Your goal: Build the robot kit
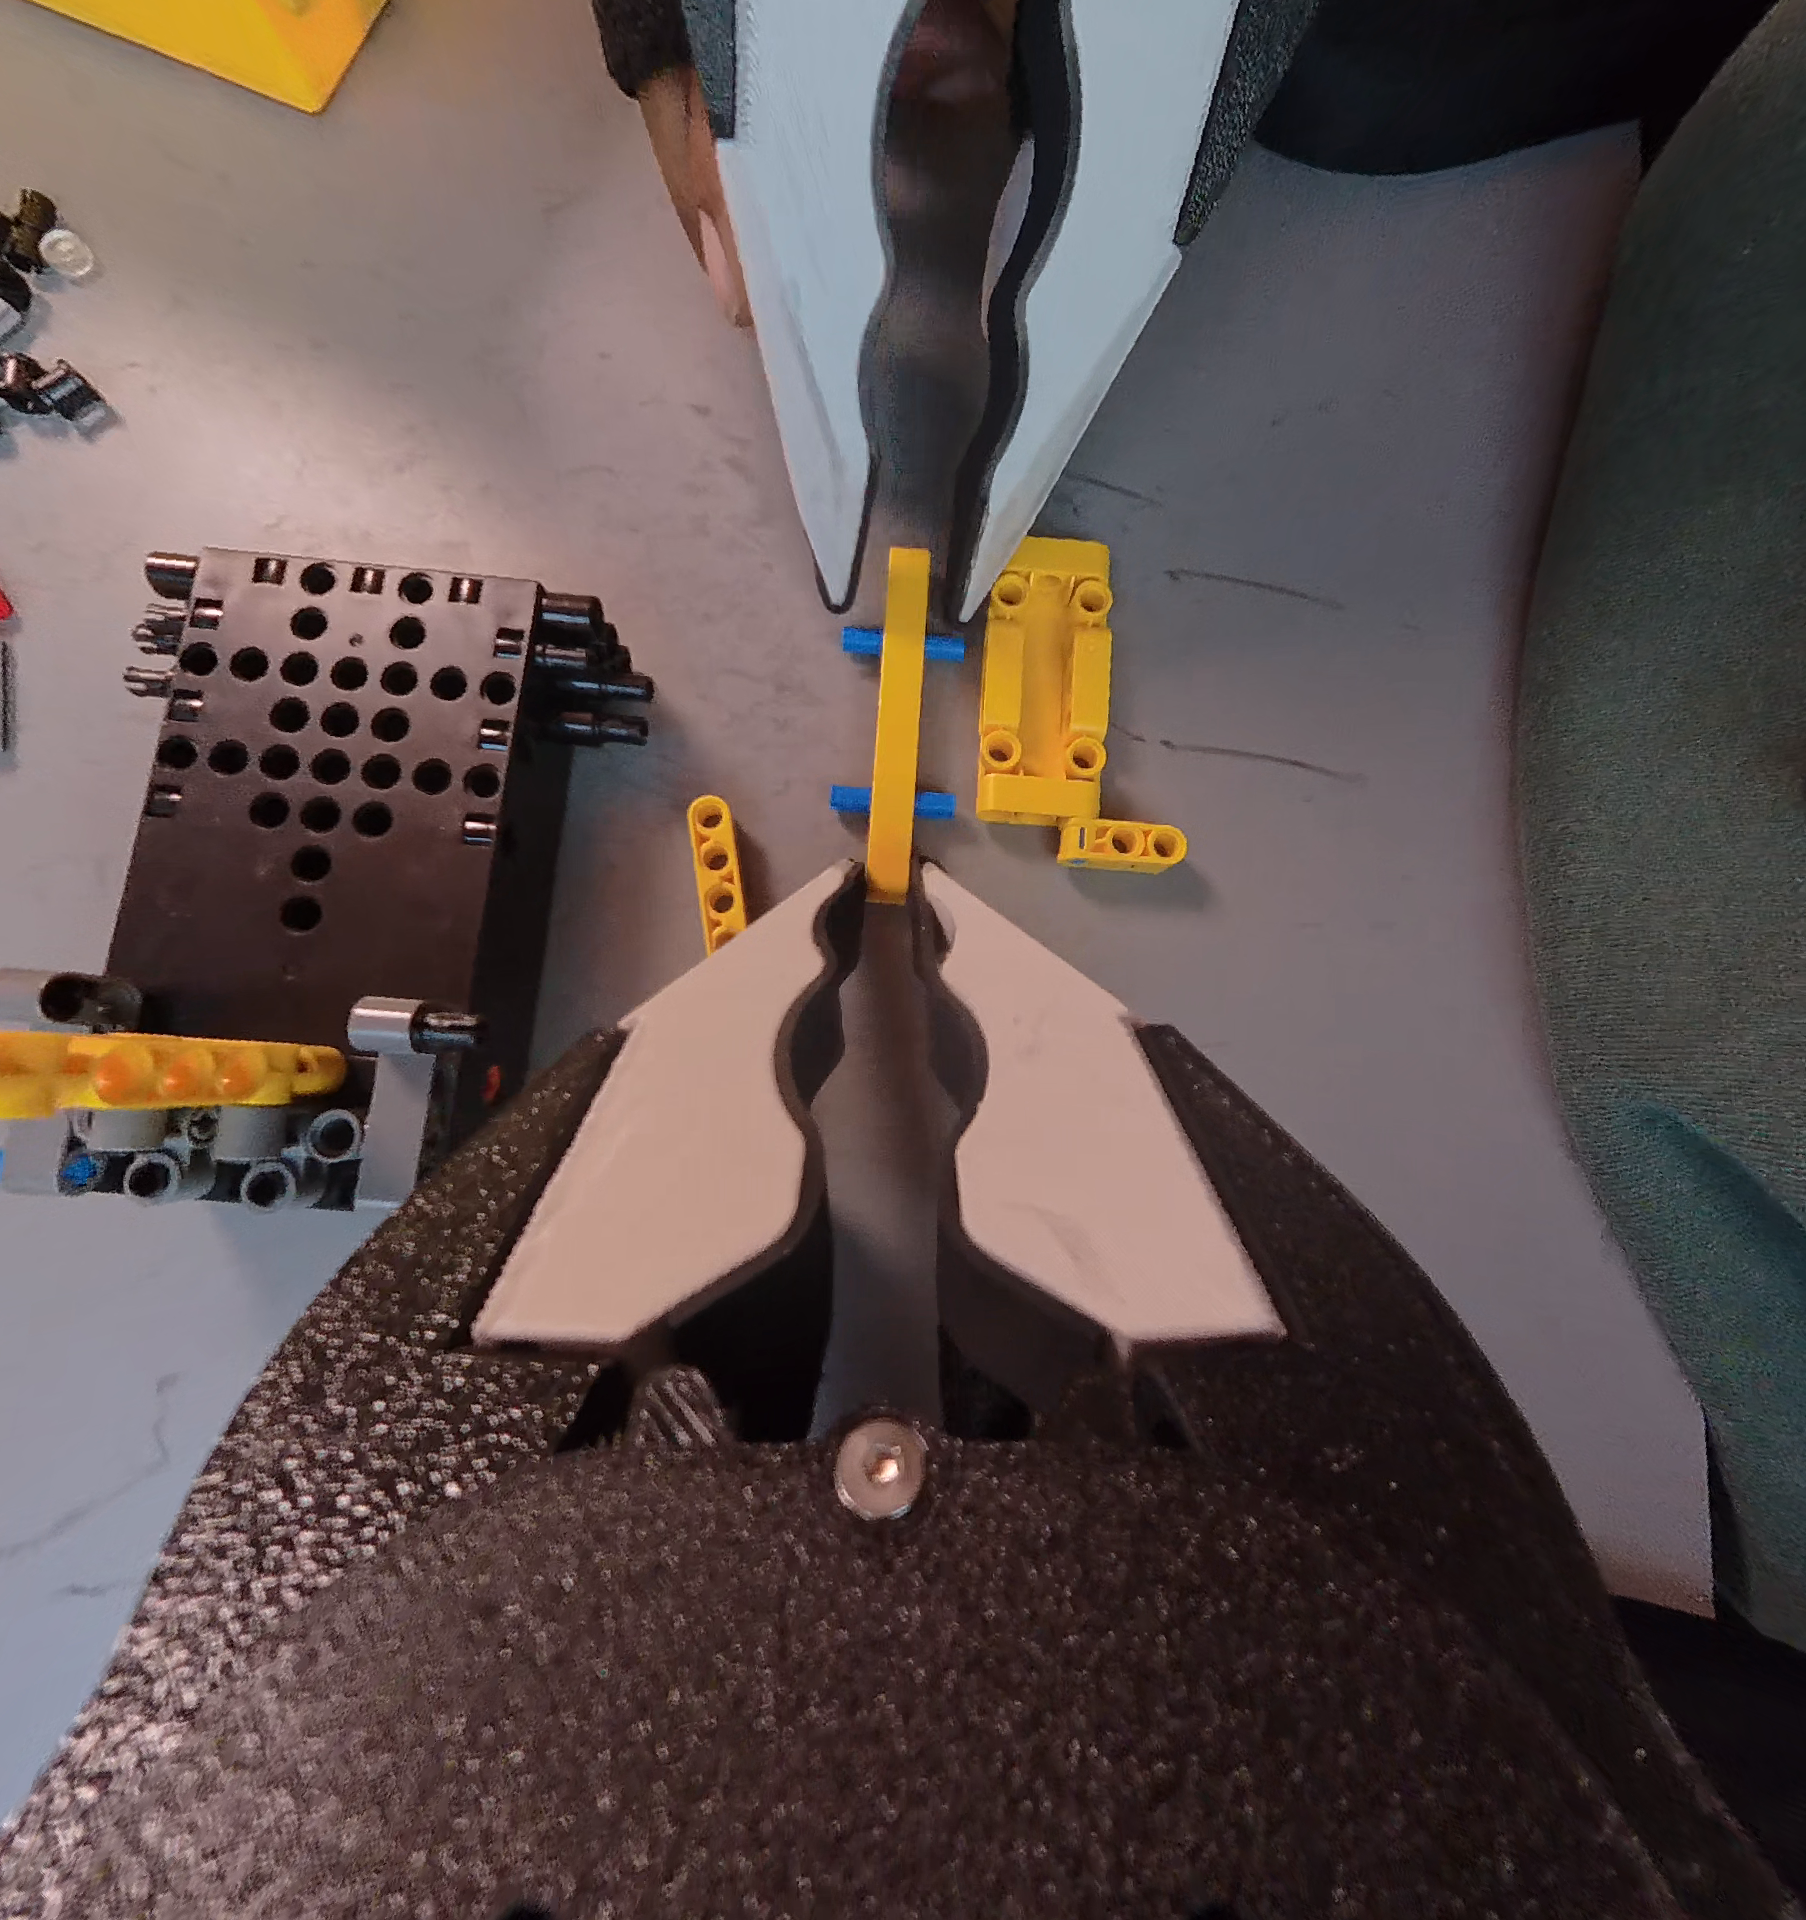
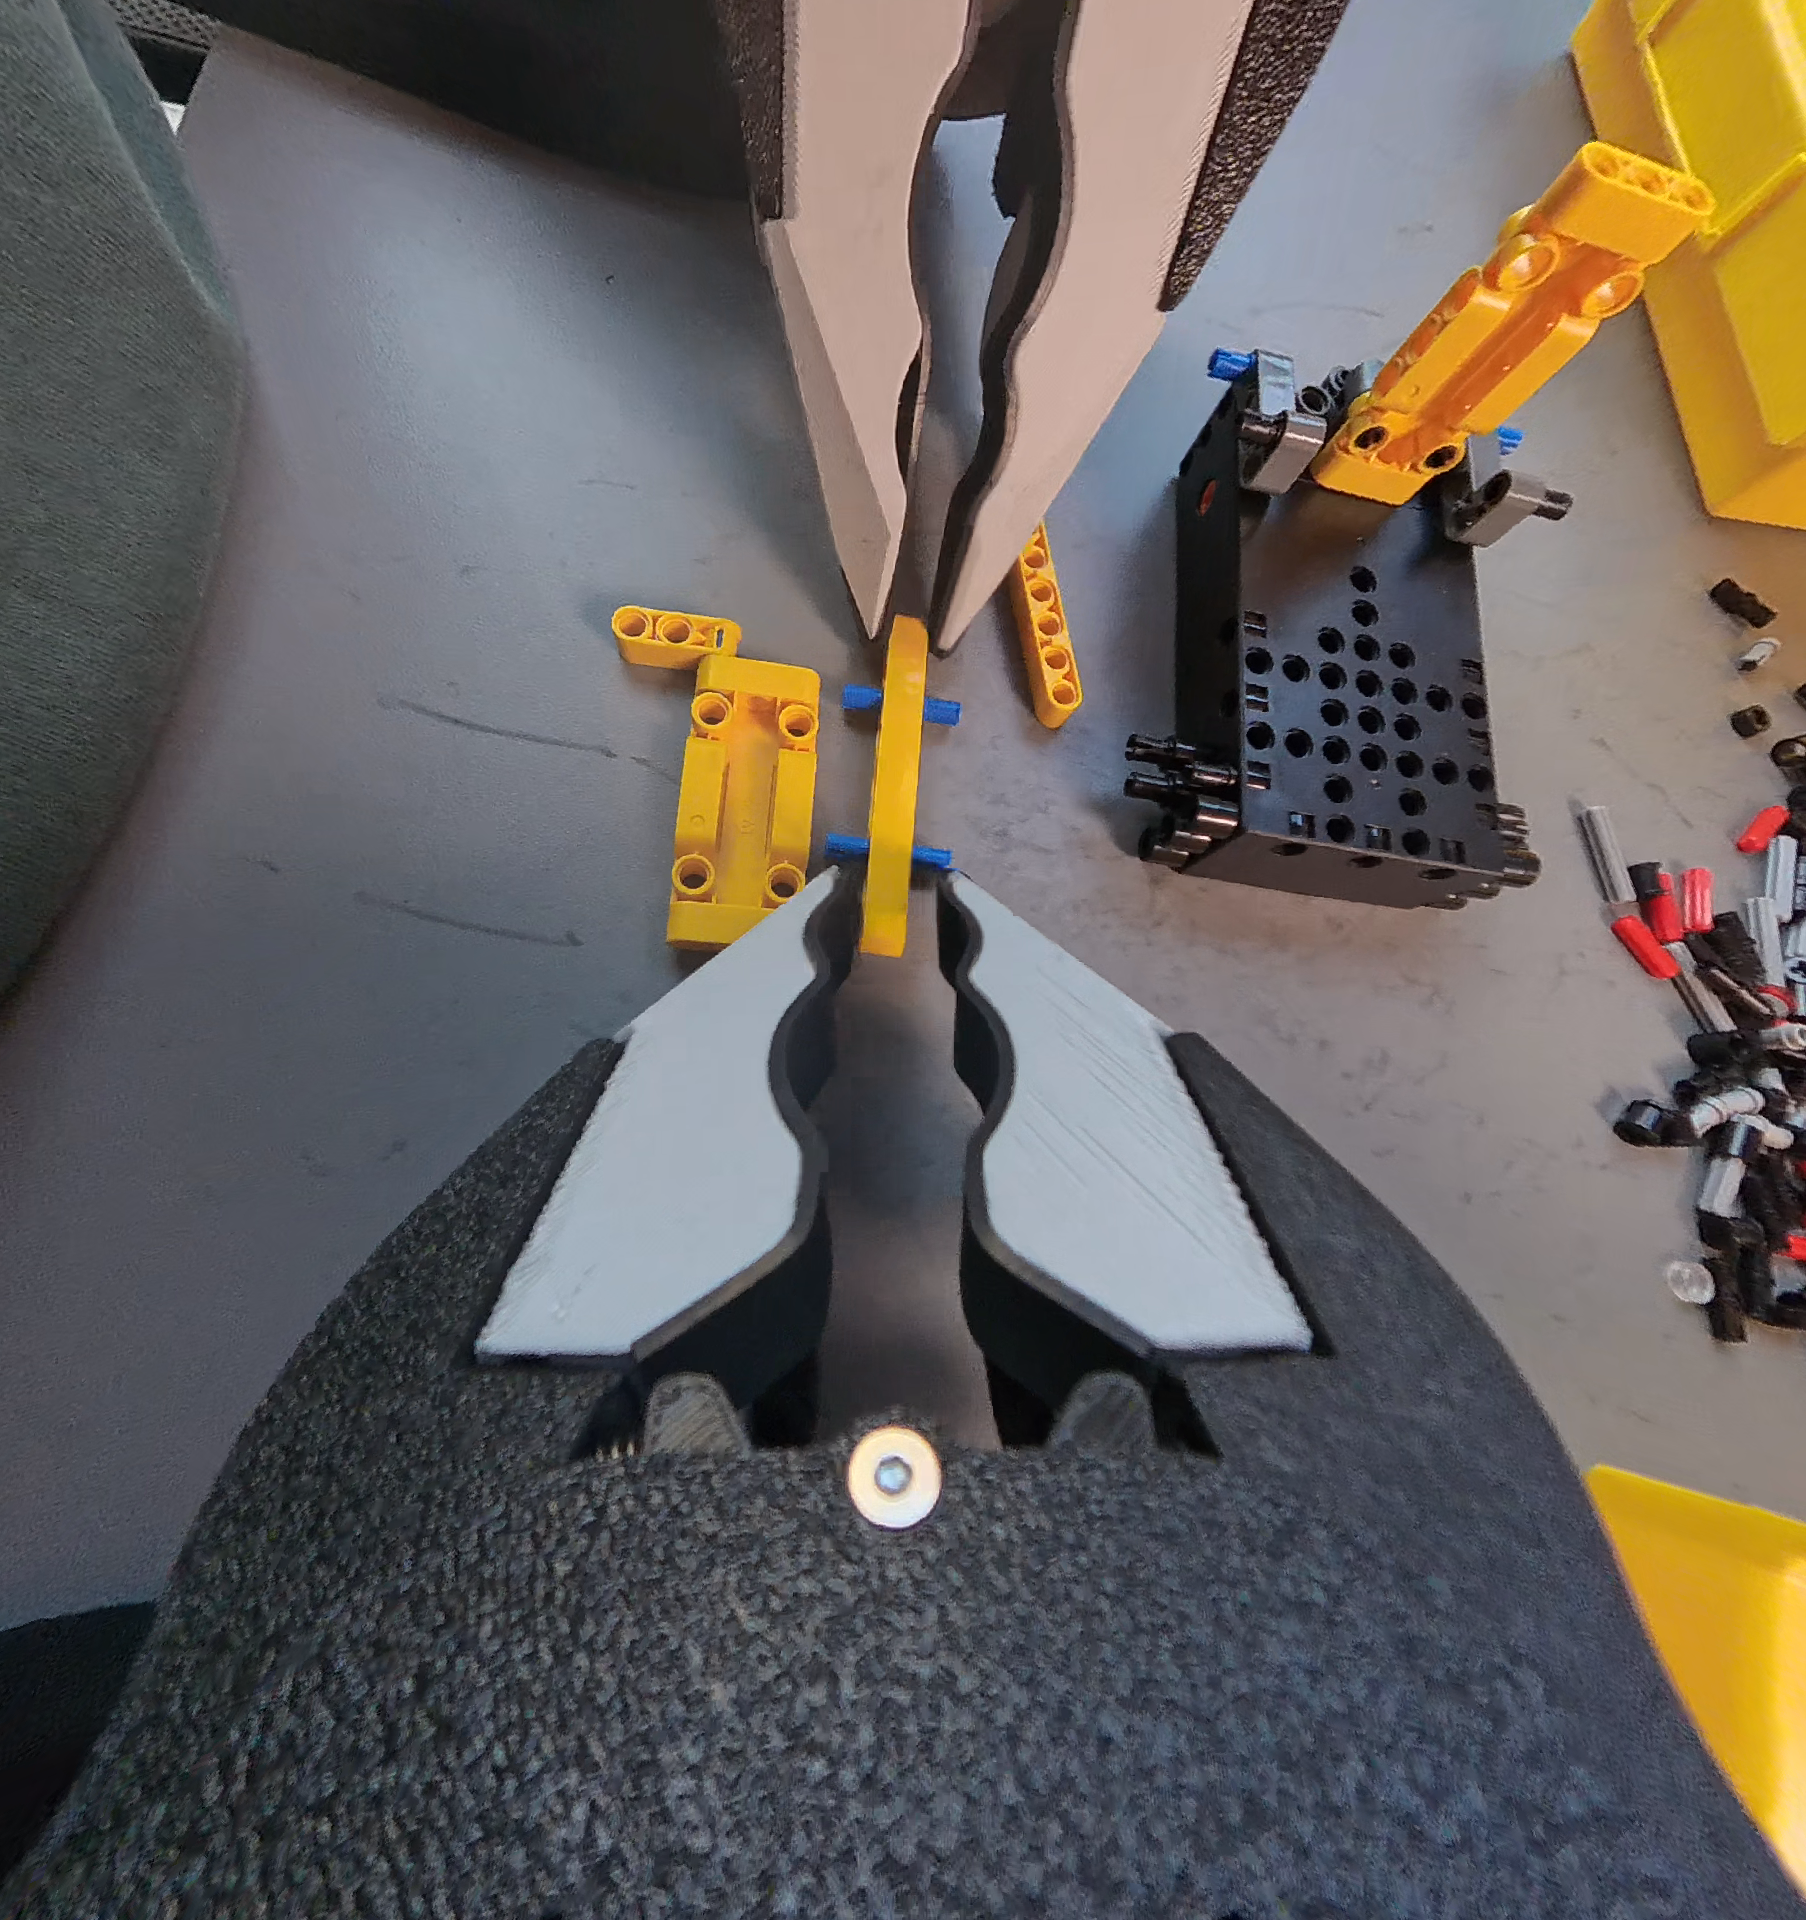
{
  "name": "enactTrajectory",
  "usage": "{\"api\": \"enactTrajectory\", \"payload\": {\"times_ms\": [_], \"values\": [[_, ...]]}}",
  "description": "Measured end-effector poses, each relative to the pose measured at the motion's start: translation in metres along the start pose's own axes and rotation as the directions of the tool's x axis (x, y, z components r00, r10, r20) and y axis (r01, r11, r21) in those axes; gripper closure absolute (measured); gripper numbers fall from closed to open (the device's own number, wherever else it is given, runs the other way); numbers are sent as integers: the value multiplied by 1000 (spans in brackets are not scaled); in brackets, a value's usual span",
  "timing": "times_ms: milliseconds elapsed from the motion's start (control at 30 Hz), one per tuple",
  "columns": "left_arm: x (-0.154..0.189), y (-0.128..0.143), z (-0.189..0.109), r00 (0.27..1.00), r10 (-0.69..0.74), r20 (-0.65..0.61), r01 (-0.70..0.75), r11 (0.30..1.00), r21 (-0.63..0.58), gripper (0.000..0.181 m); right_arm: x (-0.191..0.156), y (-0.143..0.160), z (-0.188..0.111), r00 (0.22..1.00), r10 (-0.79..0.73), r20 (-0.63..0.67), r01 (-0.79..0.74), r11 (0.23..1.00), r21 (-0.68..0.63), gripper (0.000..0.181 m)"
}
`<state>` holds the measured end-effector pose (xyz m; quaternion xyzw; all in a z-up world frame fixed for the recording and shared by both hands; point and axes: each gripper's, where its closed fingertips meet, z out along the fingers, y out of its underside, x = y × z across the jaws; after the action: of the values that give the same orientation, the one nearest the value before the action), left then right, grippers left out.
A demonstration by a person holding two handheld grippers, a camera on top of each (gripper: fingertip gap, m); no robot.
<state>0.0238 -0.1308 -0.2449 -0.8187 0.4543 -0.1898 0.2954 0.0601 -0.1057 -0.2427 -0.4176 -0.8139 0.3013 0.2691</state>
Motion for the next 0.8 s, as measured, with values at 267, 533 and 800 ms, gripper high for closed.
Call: {"api": "enactTrajectory", "payload": {"times_ms": [267,533,800], "values": [[1,-1,0,1000,19,-22,-19,999,28,172,-1,9,-15,997,51,63,-52,999,5,163],[2,-9,4,997,63,-37,-60,996,61,174,-31,4,-25,983,56,174,-50,998,-43,151],[7,-13,8,990,135,-39,-131,988,79,174,-33,3,-14,981,24,193,-21,1000,-15,171]]}}
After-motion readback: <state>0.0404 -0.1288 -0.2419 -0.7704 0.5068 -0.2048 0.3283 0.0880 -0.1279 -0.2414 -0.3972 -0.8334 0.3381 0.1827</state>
